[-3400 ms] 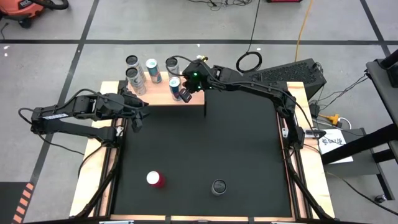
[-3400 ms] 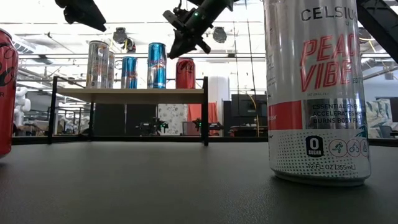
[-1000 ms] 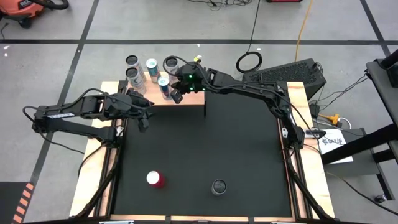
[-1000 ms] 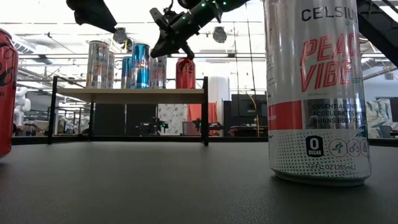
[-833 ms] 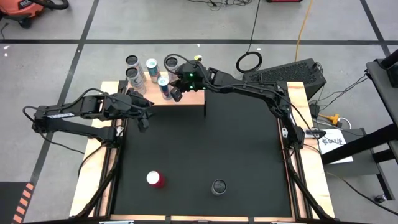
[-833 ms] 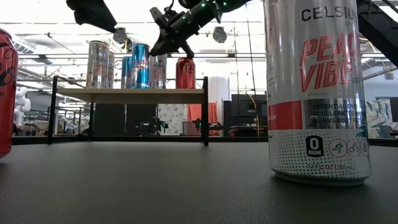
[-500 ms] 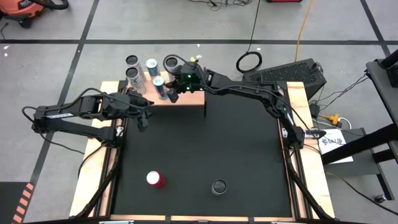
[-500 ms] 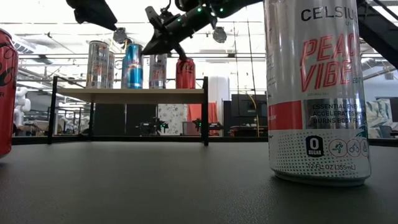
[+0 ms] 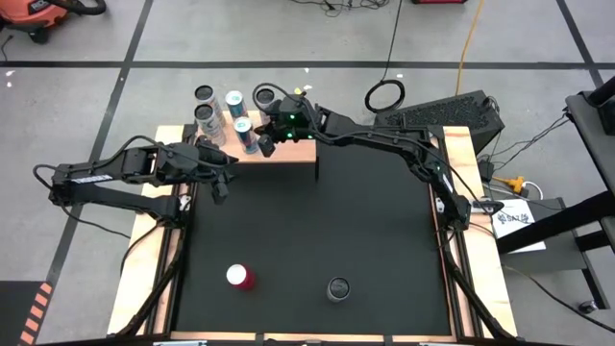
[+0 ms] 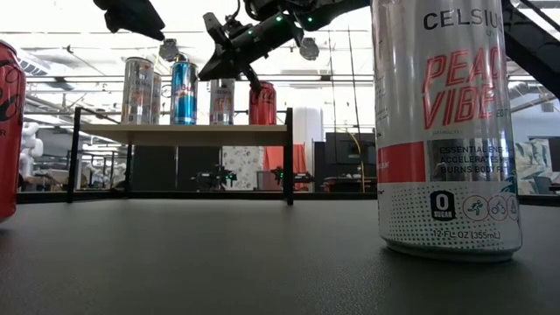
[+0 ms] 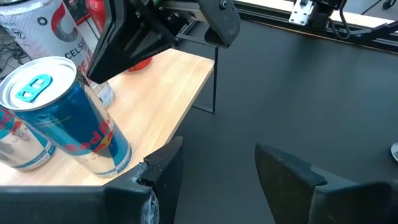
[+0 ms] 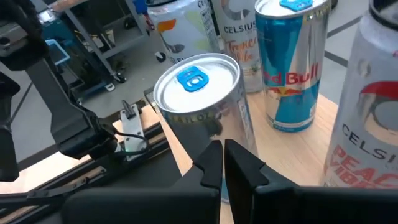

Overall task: Place canned beverage on shelf
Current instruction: Put the blue soda can on the shelf aligned with the blue soda can

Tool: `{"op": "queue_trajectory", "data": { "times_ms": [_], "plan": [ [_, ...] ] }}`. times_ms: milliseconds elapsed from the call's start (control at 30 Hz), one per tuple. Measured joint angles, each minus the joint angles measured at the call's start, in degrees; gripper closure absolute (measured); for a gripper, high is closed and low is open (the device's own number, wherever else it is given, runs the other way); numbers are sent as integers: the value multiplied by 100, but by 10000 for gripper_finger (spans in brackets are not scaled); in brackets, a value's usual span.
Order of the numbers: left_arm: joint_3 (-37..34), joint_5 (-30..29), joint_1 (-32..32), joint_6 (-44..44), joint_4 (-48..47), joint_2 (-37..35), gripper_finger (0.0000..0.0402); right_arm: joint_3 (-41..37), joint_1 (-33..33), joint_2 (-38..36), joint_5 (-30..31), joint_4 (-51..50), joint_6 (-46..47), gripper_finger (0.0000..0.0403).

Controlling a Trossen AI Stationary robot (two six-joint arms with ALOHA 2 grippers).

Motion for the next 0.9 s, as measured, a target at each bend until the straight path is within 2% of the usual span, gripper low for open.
{"op": "queue_trajectory", "data": {
  "times_ms": [500,900],
  "plan": [
    [0,1,0,9,6,0,201,0,28,84,17,320,45,403],
    [0,7,0,223,451,-21,201,0,31,86,14,508,205,403]
  ]
}}
